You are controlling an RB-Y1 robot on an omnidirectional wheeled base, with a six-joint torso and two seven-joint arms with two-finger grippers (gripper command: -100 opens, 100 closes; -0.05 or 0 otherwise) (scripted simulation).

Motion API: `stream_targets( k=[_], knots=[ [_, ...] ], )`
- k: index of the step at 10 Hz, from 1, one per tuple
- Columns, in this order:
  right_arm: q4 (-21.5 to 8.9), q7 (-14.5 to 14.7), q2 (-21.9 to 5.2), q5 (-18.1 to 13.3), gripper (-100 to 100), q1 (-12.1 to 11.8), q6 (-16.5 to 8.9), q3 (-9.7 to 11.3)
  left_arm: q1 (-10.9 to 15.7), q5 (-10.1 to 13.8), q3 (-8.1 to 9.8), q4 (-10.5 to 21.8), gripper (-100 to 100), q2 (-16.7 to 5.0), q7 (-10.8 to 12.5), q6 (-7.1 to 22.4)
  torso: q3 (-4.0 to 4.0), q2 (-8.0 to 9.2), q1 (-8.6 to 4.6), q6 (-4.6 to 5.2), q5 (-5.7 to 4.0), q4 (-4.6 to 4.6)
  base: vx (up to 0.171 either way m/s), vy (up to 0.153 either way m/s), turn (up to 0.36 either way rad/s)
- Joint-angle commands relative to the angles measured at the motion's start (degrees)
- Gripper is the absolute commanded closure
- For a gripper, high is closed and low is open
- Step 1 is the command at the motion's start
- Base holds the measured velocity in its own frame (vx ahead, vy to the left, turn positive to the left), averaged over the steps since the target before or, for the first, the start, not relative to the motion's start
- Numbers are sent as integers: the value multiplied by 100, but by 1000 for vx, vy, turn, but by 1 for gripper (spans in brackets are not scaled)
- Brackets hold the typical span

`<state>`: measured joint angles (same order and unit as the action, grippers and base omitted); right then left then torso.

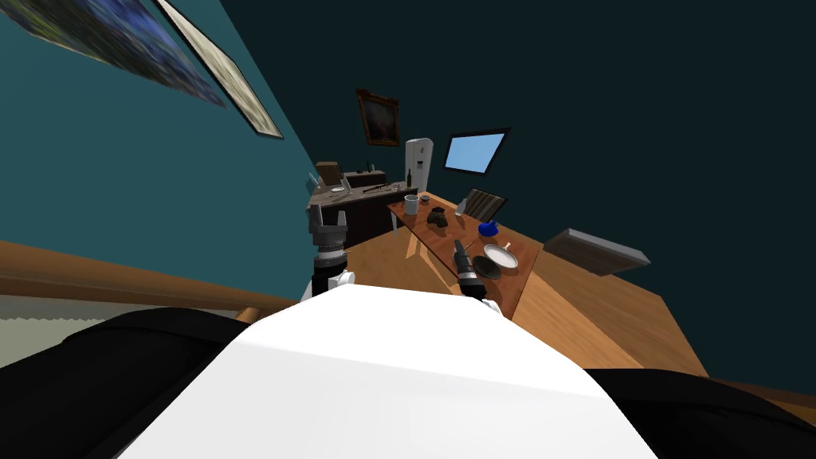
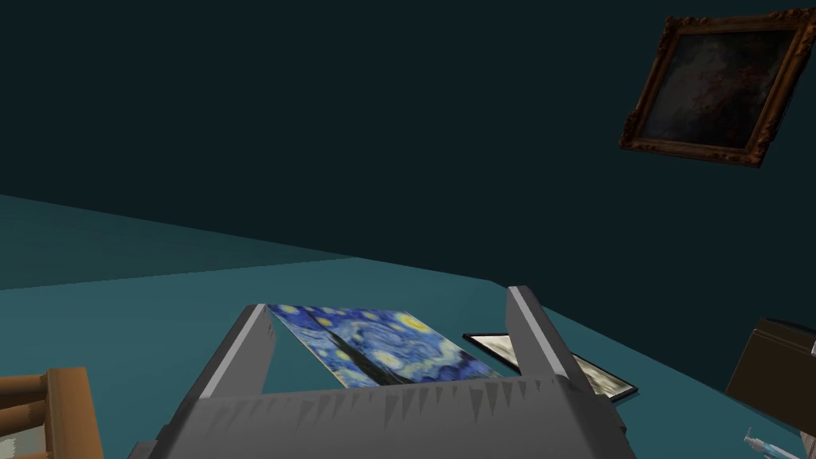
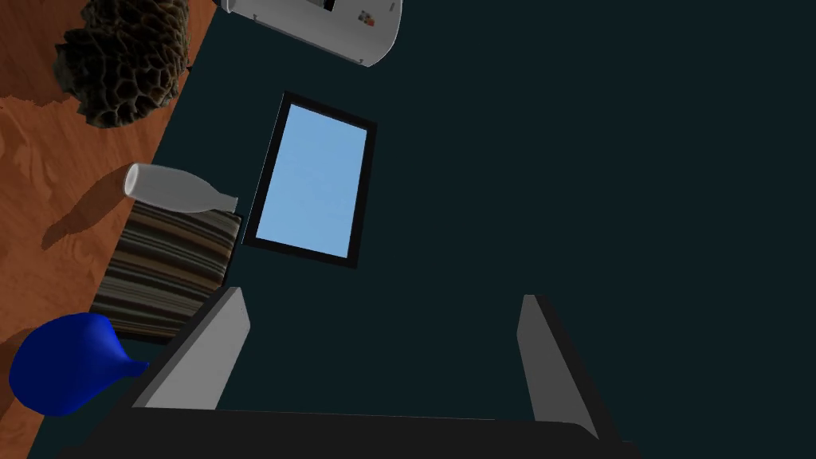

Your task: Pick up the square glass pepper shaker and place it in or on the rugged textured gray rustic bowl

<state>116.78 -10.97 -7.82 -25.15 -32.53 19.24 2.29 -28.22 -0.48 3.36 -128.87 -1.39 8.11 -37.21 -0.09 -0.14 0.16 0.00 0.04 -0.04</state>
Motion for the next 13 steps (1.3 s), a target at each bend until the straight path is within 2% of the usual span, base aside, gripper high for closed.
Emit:
stream_targets(
  k=[1,3,4,5,6,7,8,10,11,12,13],
  knots=[
    [-43,-5,-5,-193,-100,-14,-114,31,0,0,0,0,0,0,0,0,0,0,0,0,0,0,26,30,-3],
    [-349,-34,-16,-590,-100,-83,-433,93,0,0,0,0,0,0,0,0,2,4,-2,0,0,1,39,48,2],
    [-349,-34,-16,-731,-100,-83,-433,93,0,0,0,0,0,0,0,0,-1,-3,3,0,1,0,46,46,-5],
    [-507,-49,-30,-895,-100,-114,-606,124,0,0,0,0,0,0,0,0,-2,-4,1,-1,1,0,54,48,8],
    [-507,-49,-30,-1003,-100,-114,-606,124,0,0,0,0,0,0,0,0,-3,-7,1,0,1,-1,39,34,6],
    [-667,-66,-50,-1194,-100,-141,-788,154,0,0,0,0,0,0,0,0,-1,-2,-3,0,0,0,32,18,42],
    [-667,-66,-50,-1274,-100,-141,-788,154,0,0,0,0,0,0,0,0,1,1,-8,-1,-1,1,23,13,24],
    [-989,-103,-103,-1676,-100,-180,-1182,210,0,0,0,0,0,0,0,0,1,0,-9,0,-1,1,56,33,9],
    [-995,-103,-103,-1810,-100,-180,-1182,210,0,0,0,0,0,0,0,0,-4,-8,-2,1,0,-1,64,42,-15],
    [-1161,-123,-134,-2014,-100,-192,-1355,237,0,0,0,0,0,0,0,0,-5,-10,-2,0,1,-1,60,44,18],
    [-1161,-123,-134,-2072,-100,-192,-1393,237,0,0,0,0,0,0,0,0,-5,-10,-1,-1,1,-2,47,32,16]
  ],
)
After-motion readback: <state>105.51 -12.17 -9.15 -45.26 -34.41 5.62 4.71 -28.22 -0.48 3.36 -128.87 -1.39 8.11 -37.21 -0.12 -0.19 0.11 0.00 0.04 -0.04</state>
